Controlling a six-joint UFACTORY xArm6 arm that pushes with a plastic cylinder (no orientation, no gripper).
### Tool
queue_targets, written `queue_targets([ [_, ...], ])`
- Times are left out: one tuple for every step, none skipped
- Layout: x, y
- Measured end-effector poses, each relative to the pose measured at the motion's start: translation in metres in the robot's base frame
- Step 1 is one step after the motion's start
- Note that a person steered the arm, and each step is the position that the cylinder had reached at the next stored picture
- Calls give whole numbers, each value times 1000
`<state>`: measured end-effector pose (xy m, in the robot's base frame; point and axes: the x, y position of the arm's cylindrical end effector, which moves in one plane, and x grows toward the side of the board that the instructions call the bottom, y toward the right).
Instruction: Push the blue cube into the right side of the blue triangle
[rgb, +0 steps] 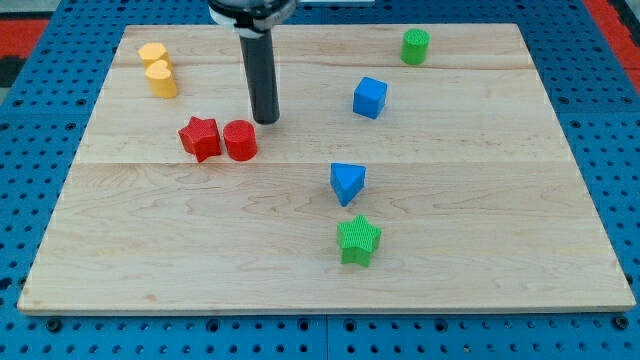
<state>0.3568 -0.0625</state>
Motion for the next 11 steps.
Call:
queue_targets([
  [-67, 34],
  [-78, 84],
  [-14, 155],
  [14, 171],
  [24, 249],
  [68, 235],
  [68, 207],
  [36, 211],
  [37, 151],
  [79, 114],
  [50, 146],
])
